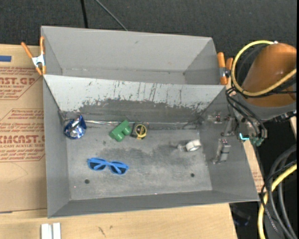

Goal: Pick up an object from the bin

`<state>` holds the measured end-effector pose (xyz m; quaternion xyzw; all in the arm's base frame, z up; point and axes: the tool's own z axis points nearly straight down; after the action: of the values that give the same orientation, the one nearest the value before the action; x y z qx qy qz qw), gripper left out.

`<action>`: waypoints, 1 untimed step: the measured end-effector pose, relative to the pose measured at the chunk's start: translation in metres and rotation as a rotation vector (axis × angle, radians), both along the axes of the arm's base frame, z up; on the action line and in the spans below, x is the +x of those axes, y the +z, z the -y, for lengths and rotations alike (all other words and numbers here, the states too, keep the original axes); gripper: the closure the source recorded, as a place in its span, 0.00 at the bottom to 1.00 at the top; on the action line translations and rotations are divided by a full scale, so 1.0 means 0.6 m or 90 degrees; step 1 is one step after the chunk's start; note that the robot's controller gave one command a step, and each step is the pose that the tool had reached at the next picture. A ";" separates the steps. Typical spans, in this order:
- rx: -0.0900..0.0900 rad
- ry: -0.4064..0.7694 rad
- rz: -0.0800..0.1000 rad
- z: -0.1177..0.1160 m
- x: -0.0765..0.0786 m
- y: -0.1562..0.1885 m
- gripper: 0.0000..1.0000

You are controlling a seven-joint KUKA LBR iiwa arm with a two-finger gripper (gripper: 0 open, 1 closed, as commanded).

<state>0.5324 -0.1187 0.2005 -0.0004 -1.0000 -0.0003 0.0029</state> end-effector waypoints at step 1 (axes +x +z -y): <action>0.001 0.121 0.002 0.000 0.062 -0.177 0.00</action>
Offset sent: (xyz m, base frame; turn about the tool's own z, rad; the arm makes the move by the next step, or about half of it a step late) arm 0.0373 -0.0020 -0.1023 -0.1879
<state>0.5694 -0.1187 0.0940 0.0946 -0.9955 -0.0008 0.0013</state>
